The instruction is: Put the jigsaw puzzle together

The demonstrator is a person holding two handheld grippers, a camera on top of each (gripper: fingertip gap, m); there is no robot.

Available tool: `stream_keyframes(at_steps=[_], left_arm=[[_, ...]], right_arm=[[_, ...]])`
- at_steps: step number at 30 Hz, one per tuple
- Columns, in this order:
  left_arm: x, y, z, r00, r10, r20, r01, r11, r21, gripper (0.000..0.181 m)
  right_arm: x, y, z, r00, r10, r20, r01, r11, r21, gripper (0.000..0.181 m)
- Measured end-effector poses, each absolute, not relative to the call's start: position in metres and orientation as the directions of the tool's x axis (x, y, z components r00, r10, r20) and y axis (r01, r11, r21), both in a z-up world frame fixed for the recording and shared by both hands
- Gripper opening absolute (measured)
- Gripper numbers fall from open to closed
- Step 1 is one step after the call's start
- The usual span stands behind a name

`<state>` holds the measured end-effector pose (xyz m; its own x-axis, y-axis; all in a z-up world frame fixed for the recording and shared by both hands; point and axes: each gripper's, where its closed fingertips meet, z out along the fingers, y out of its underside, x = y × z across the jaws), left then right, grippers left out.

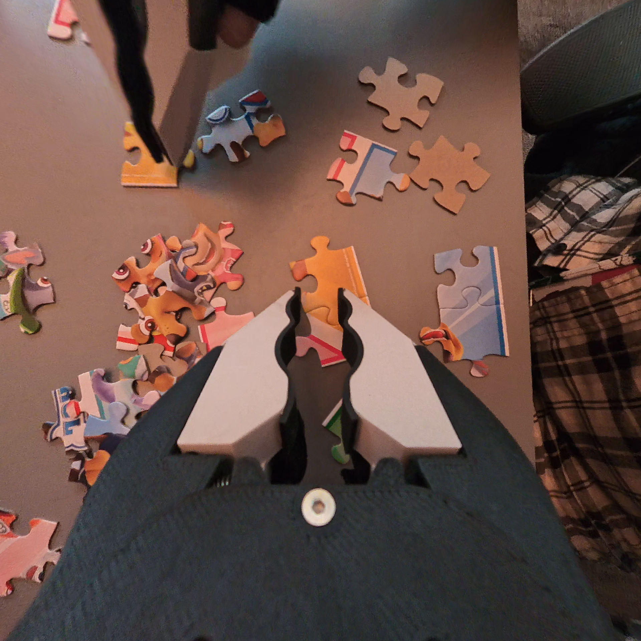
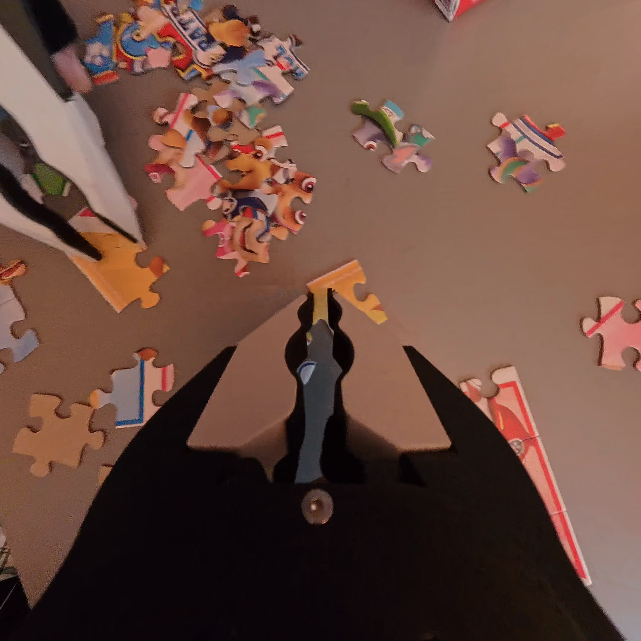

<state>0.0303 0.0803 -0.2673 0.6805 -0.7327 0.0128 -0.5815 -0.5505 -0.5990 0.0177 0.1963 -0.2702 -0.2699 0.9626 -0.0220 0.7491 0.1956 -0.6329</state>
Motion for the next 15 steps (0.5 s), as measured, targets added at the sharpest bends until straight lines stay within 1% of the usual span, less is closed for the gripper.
stream_keyframes(at_steps=[1, 4, 5, 6, 7, 8, 9, 11, 13, 15], left_arm=[[0.03, 0.081, -0.266, 0.685, -0.728, 0.013, -0.577, -0.553, -0.601, 0.021], [0.026, 0.084, -0.267, 0.707, -0.708, -0.007, -0.578, -0.571, -0.584, 0.023], [0.027, 0.083, -0.267, 0.707, -0.707, -0.012, -0.582, -0.571, -0.579, 0.023], [0.028, 0.084, -0.266, 0.708, -0.706, -0.012, -0.58, -0.572, -0.58, 0.023], [0.029, 0.084, -0.266, 0.712, -0.702, -0.012, -0.577, -0.575, -0.58, 0.023], [0.03, 0.085, -0.266, 0.714, -0.7, -0.014, -0.577, -0.577, -0.579, 0.023], [0.03, 0.085, -0.267, 0.716, -0.698, -0.013, -0.576, -0.579, -0.577, 0.023], [0.03, 0.086, -0.269, 0.722, -0.692, -0.01, -0.571, -0.587, -0.574, 0.023], [0.03, 0.086, -0.27, 0.726, -0.687, -0.006, -0.566, -0.593, -0.572, 0.023], [0.03, 0.084, -0.273, 0.725, -0.689, 0.0, -0.571, -0.601, -0.559, 0.024]], right_arm=[[0.02, 0.192, -0.27, -0.279, 0.96, -0.022, 0.745, 0.202, -0.636, 0.004], [0.026, 0.187, -0.274, -0.296, 0.955, 0.0, 0.747, 0.231, -0.623, 0.006], [0.026, 0.19, -0.272, -0.279, 0.96, 0.018, 0.748, 0.229, -0.622, 0.01], [0.024, 0.195, -0.269, -0.254, 0.967, 0.033, 0.745, 0.217, -0.631, 0.016], [0.02, 0.2, -0.267, -0.225, 0.974, 0.035, 0.743, 0.194, -0.641, 0.027], [0.019, 0.204, -0.268, -0.199, 0.98, 0.025, 0.753, 0.17, -0.636, 0.036], [0.018, 0.206, -0.271, -0.185, 0.983, 0.013, 0.771, 0.153, -0.619, 0.04], [0.014, 0.206, -0.275, -0.187, 0.982, 0.006, 0.772, 0.151, -0.617, 0.038], [0.013, 0.204, -0.275, -0.203, 0.979, 0.01, 0.772, 0.166, -0.614, 0.031], [0.014, 0.196, -0.275, -0.241, 0.97, 0.011, 0.77, 0.198, -0.607, 0.021]])
